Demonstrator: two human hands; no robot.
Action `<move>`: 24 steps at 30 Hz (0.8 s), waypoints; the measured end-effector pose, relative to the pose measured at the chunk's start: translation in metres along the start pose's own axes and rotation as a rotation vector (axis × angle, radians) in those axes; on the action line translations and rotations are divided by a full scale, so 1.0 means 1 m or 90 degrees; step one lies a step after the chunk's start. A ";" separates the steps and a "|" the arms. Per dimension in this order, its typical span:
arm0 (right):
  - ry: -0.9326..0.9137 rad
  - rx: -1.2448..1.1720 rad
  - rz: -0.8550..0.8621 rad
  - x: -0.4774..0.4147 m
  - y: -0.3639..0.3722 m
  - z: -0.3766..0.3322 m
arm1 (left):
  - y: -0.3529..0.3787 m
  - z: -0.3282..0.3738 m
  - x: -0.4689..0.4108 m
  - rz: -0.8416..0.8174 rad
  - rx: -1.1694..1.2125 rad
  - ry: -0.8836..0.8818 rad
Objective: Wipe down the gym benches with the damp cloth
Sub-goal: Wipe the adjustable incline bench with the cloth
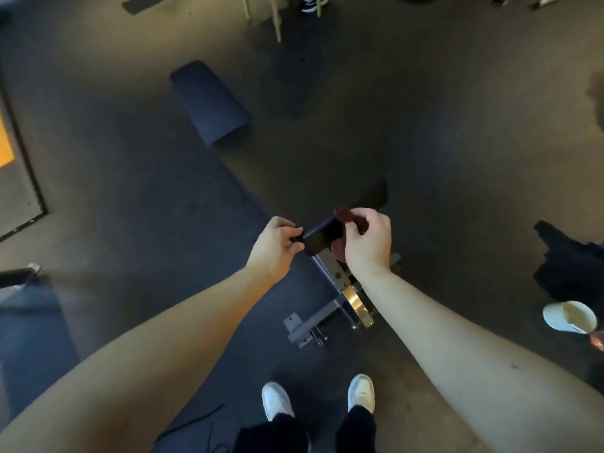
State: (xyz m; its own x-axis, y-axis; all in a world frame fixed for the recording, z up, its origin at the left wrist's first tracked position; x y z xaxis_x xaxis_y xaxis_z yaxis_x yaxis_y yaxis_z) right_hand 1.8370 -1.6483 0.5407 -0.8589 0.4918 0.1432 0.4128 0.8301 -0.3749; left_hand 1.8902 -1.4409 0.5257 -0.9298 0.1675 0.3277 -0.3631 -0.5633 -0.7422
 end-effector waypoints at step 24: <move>-0.022 -0.133 0.253 -0.034 -0.006 0.031 | 0.001 -0.004 -0.003 0.124 0.047 0.140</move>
State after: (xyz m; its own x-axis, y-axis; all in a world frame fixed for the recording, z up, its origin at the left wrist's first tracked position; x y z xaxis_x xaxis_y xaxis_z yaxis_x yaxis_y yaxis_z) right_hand 1.8540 -1.6780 0.5097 -0.6296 0.7769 -0.0058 0.7619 0.6159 -0.2005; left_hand 1.8922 -1.4386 0.5215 -0.9750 0.2178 0.0433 -0.1795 -0.6581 -0.7312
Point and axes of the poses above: each hand's wrist, its own x-axis away from the middle knuckle, its own y-axis out of the palm, z = x × y, the point moved 10 cm from there along -x, towards the middle knuckle, and after that the axes turned 7 degrees about -y, right-handed, at the moved point
